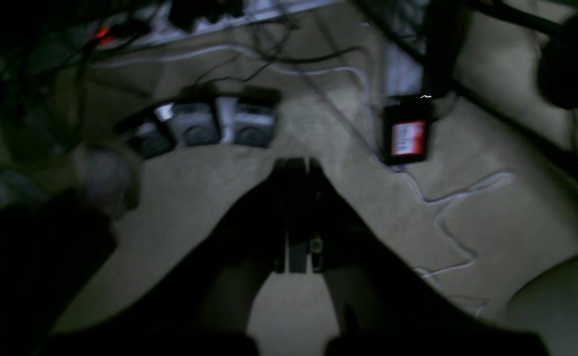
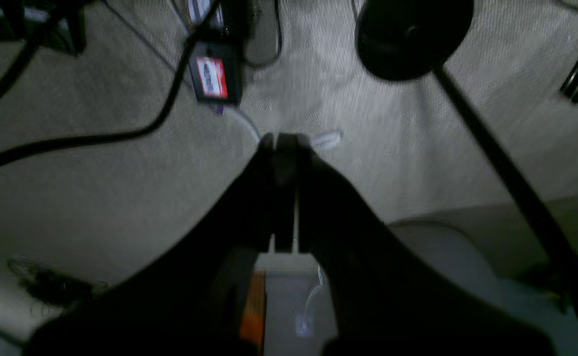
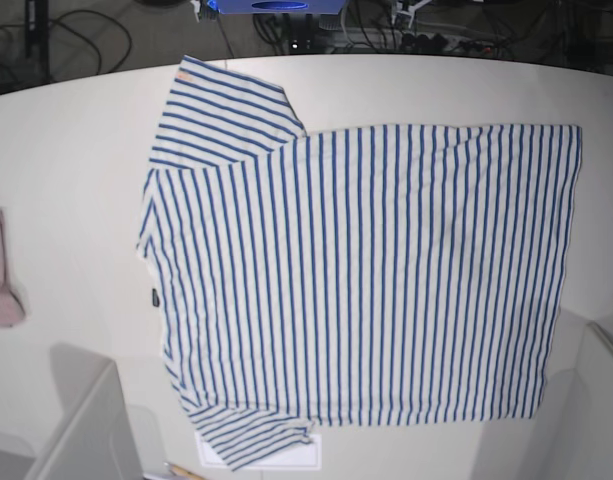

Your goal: Fold the T-shirt properly

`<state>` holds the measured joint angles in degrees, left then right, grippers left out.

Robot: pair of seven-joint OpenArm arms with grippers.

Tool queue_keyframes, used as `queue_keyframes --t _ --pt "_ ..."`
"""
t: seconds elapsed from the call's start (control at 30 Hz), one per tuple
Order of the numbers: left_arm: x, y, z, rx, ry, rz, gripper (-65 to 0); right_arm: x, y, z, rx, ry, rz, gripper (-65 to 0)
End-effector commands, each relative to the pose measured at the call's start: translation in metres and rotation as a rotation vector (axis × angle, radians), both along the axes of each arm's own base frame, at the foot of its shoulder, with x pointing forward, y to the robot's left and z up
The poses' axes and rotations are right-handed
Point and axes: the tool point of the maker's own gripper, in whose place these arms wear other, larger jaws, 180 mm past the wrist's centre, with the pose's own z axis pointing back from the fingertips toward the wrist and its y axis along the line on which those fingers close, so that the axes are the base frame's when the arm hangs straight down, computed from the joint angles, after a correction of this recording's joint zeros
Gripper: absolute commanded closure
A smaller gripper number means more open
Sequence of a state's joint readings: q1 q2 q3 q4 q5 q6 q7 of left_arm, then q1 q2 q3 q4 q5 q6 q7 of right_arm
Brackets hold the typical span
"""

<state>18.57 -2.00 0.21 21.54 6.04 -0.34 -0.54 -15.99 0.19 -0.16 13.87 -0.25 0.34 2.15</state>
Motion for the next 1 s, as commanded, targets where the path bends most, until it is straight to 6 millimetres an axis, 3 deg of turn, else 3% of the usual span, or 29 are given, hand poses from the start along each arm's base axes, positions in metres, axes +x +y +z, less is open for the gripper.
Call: queue_keyframes --t 0.0,0.17,0.33,0.57,0.77,0.97 --pt "-0.009 0.01 0.004 0.021 0.002 -0.012 0.0 -0.02 -0.005 0.004 -0.015 0.032 0.004 0.0" --pt "-0.019 0.009 0.018 0.016 -0.044 -0.03 0.0 -0.038 -0.007 0.015 -0.018 0.002 -0.003 0.0" --pt "-0.034 0.028 0.037 0.041 -0.069 -0.046 0.0 -0.056 -0.02 0.029 -0.039 -0.02 -0.002 0.0" --pt "-0.043 0.045 0.069 0.056 -0.125 -0.094 0.0 -0.062 -0.054 0.054 -0.131 -0.052 -0.111 0.0" --pt "-0.041 0.039 0.106 0.037 -0.195 -0.13 0.0 -0.042 -0.082 0.094 -0.197 -0.142 -0.129 0.0" --pt "-0.021 0.032 0.153 0.009 -0.301 -0.184 0.0 -0.02 -0.1 0.134 -0.265 -0.211 -0.184 0.0"
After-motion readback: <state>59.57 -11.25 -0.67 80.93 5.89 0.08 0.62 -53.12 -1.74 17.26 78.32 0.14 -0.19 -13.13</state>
